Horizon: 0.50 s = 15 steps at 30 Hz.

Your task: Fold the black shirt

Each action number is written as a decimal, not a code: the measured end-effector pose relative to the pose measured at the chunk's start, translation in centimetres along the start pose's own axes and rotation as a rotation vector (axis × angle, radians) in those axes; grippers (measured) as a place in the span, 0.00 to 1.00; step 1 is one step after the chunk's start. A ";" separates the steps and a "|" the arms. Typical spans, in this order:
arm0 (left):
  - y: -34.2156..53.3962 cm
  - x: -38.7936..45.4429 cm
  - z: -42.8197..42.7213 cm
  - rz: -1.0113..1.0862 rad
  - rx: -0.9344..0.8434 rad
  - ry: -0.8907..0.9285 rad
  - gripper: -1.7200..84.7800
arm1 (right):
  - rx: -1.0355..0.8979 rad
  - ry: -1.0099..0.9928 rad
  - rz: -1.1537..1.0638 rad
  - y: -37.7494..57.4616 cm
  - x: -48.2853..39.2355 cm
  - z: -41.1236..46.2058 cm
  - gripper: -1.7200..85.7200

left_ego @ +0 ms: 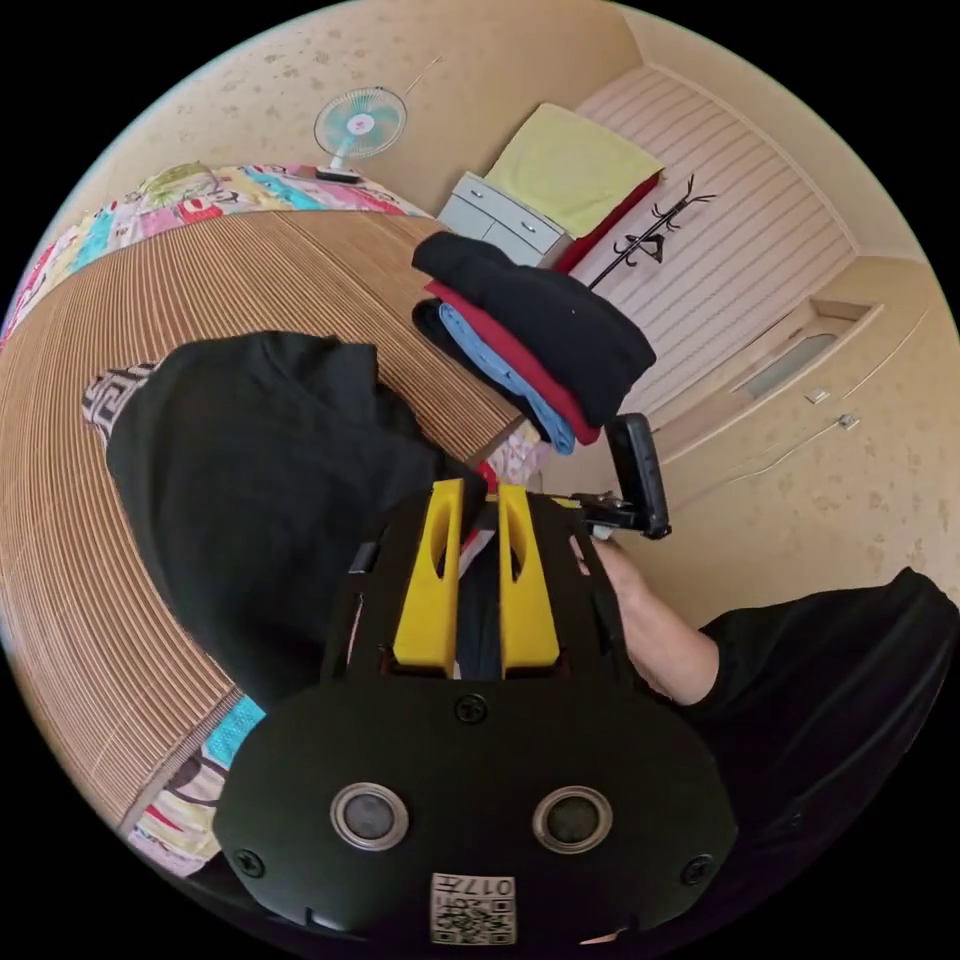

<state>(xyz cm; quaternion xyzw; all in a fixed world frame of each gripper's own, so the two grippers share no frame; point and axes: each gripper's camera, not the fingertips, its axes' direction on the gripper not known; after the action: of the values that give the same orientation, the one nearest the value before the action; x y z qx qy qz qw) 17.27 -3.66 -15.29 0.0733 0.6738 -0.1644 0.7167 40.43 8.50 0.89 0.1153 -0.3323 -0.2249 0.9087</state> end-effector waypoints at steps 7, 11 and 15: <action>4.5 0.1 -2.0 -0.017 0.076 -0.199 0.14 | 0.022 -0.249 0.052 1.7 4.5 -2.3 0.11; 5.4 -1.0 -1.8 -0.020 0.025 -0.331 0.14 | 0.045 -0.165 0.042 0.8 4.6 -2.0 0.15; 5.8 -3.5 -0.3 -0.116 -0.034 -0.333 0.14 | -0.059 -0.226 0.186 -1.1 6.5 0.5 0.11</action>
<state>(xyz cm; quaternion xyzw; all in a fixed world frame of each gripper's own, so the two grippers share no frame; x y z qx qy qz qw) 18.84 2.36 -12.56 -0.0061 0.5516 -0.2037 0.8089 44.14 4.33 4.48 0.0312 -0.4351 -0.1611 0.8853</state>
